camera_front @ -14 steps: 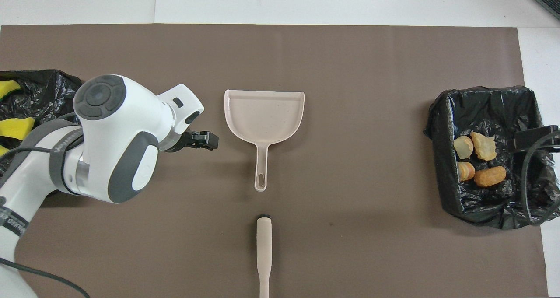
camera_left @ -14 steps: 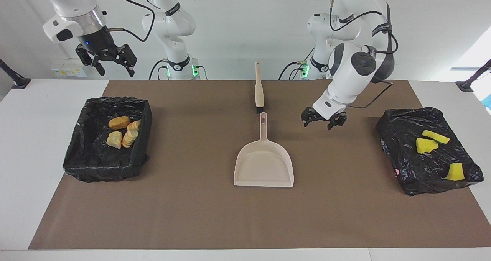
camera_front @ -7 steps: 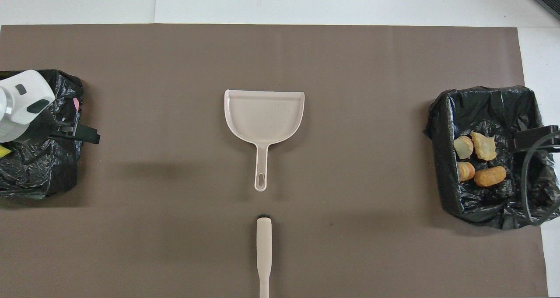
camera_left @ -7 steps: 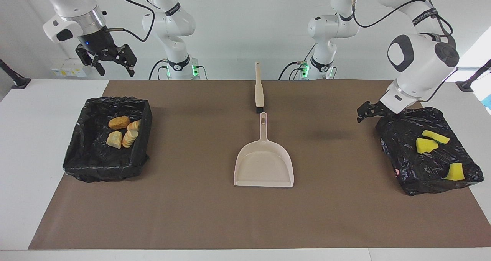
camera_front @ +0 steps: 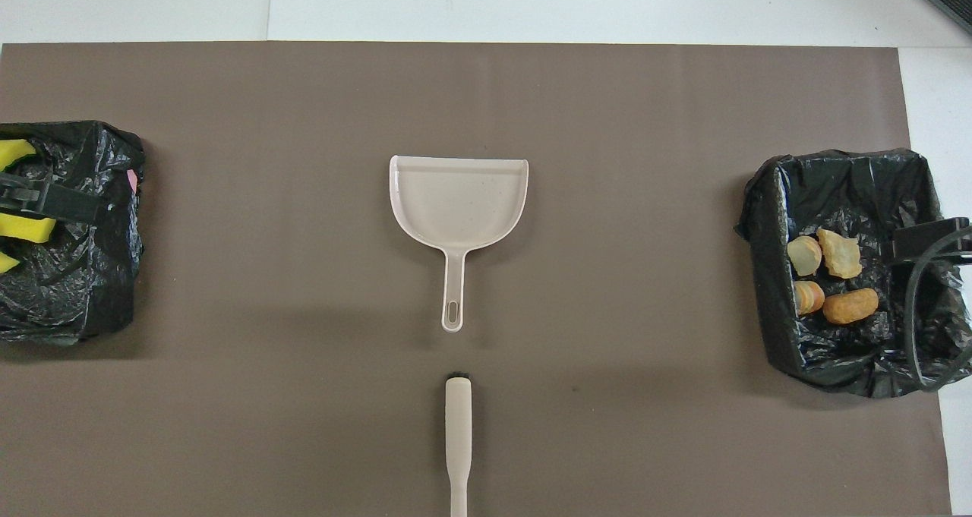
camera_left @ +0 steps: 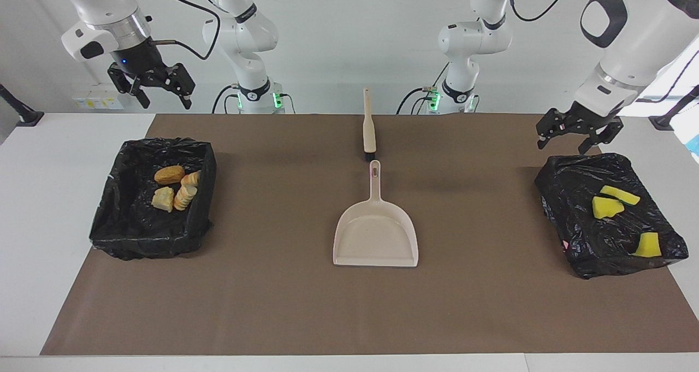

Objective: Sweep and dump trash in bin

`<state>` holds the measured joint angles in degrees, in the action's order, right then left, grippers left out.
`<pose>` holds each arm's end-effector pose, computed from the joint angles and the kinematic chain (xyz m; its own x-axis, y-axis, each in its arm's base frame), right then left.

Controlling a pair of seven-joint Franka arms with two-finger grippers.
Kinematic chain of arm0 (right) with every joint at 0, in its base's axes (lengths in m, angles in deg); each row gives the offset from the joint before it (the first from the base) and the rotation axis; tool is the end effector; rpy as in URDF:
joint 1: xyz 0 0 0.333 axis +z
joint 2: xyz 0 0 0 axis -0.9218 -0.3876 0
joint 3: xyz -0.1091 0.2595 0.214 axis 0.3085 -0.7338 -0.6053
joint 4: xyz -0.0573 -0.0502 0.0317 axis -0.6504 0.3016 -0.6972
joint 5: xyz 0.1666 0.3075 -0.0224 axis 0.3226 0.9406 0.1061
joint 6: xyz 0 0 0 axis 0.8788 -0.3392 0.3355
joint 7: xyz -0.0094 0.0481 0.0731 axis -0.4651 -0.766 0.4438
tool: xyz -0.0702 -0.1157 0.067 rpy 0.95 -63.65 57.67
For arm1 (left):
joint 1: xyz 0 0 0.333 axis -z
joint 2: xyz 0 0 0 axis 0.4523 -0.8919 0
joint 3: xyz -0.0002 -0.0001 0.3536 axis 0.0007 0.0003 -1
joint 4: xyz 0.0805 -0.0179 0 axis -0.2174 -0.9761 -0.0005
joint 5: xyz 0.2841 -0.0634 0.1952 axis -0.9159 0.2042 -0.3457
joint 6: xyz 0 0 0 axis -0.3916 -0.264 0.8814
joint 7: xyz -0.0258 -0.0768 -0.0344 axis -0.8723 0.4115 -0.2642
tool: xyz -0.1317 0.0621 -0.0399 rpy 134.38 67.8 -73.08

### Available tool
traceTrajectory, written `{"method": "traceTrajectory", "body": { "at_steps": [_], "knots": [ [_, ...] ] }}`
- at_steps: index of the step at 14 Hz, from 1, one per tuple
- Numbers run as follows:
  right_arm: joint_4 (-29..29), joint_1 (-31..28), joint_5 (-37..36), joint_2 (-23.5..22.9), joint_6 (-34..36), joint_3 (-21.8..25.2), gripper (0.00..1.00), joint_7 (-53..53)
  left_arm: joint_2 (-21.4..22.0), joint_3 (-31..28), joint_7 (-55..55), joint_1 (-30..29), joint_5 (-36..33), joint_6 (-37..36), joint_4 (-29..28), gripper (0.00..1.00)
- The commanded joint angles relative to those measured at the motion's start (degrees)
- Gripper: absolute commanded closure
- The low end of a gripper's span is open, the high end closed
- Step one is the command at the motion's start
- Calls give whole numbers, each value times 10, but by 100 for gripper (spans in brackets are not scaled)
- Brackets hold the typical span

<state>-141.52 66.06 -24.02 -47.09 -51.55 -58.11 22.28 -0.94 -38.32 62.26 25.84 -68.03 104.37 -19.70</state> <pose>0.4677 -0.0335 0.6426 0.9976 -0.0682 -0.0114 -0.0684 -0.9975 -0.0187 0.5197 -0.0058 0.6159 0.9760 -0.2163 0.0233 -0.2170 -0.9757 0.0300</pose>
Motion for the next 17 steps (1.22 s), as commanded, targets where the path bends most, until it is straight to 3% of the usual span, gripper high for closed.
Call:
{"method": "traceTrajectory", "body": {
  "at_steps": [1,6,10,13,17],
  "knots": [
    [-15,-2,-2,15,2,-4,0,11,26,-4,-8,6,-13,-50,20,0],
    [-15,-3,-2,15,2,-4,0,11,52,12,-59,11,-5,-62,14,0],
    [-14,-3,-10,13,-2,-4,0,14,83,12,-57,11,-4,-39,-38,0],
    [-21,-2,-10,19,4,-5,0,-25,83,12,-60,11,-3,-31,-46,0],
    [15,-2,-2,-6,53,-9,0,-33,83,11,-59,9,-1,-33,-45,0]
  ]
}}
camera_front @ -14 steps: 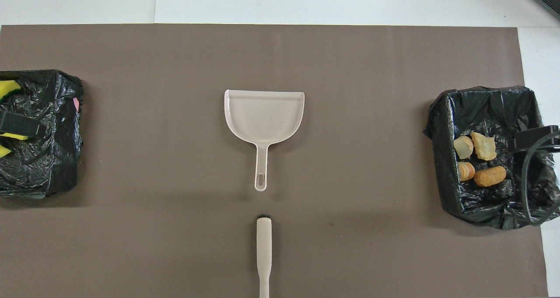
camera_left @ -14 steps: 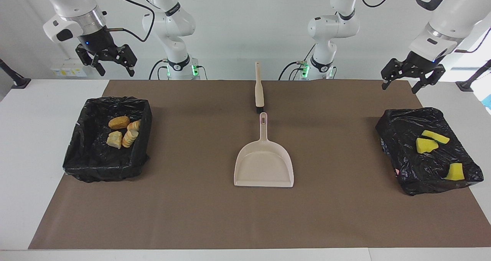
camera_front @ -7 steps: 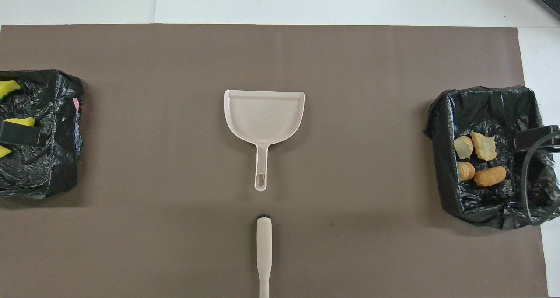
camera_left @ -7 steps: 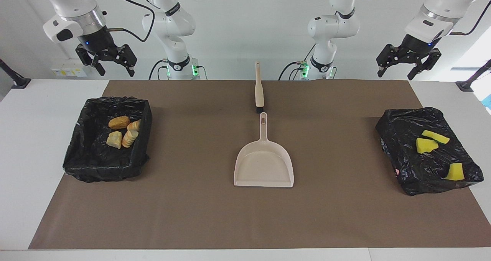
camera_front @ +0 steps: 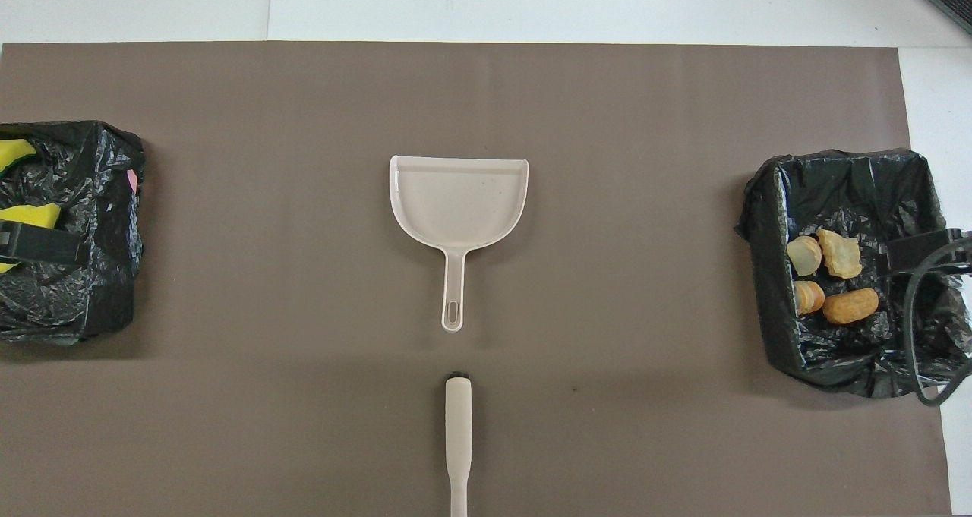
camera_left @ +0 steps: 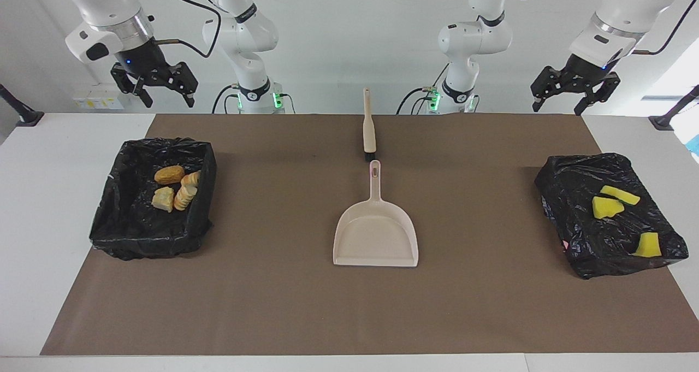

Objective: Sweep and dump trash in bin

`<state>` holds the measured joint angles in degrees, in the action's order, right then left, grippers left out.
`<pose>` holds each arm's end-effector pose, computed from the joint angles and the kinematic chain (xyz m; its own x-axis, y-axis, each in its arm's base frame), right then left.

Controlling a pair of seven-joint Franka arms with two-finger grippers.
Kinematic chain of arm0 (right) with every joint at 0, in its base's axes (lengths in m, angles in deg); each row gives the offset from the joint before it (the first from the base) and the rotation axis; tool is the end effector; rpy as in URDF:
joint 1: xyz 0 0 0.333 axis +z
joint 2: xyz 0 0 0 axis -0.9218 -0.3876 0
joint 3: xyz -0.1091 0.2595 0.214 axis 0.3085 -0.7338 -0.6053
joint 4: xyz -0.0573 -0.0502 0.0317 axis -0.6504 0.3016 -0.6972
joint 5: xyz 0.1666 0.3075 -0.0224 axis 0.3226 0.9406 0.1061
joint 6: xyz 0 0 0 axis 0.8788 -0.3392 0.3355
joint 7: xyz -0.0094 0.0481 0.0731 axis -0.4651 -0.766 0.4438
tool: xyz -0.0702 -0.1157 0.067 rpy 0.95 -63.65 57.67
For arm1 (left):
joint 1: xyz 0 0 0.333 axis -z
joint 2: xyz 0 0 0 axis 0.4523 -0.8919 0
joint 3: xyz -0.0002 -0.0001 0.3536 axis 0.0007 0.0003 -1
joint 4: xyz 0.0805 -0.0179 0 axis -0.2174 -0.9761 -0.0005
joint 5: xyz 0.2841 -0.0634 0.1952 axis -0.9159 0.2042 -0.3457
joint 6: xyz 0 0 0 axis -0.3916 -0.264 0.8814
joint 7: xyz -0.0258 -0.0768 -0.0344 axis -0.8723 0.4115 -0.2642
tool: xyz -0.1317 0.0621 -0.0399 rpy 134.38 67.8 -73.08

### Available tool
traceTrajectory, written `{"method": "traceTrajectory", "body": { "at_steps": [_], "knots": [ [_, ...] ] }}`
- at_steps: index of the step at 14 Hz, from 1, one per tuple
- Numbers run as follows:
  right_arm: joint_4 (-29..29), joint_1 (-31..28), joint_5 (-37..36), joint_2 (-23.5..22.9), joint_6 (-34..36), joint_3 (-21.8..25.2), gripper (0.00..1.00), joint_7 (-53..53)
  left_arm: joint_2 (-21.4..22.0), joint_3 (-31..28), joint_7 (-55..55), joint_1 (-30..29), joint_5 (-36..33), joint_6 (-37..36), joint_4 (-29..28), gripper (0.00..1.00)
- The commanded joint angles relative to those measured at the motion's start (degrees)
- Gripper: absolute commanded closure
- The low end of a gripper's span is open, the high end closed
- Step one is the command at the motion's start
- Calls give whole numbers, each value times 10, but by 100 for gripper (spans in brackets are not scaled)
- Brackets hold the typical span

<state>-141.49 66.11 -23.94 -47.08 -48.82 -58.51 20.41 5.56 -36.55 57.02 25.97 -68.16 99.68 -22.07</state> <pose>0.4606 -0.0288 0.6390 0.9980 -0.0267 -0.0576 -0.0280 -0.9994 -0.0215 0.4707 -0.0227 0.6470 0.9868 -0.1616 0.0097 -0.1618 -0.9865 0.0257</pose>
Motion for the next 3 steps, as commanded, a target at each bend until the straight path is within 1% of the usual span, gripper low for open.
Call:
{"method": "traceTrajectory", "body": {
  "at_steps": [1,2,3],
  "knots": [
    [44,-2,-4,-25,37,-8,0,-14,18,-7,-6,8,0,14,-22,0],
    [63,-2,-6,-40,42,-9,0,-14,18,-6,-6,8,0,14,-22,0],
    [65,-1,-6,-43,41,-10,0,-13,18,-6,-6,8,0,14,-22,0]
  ]
}}
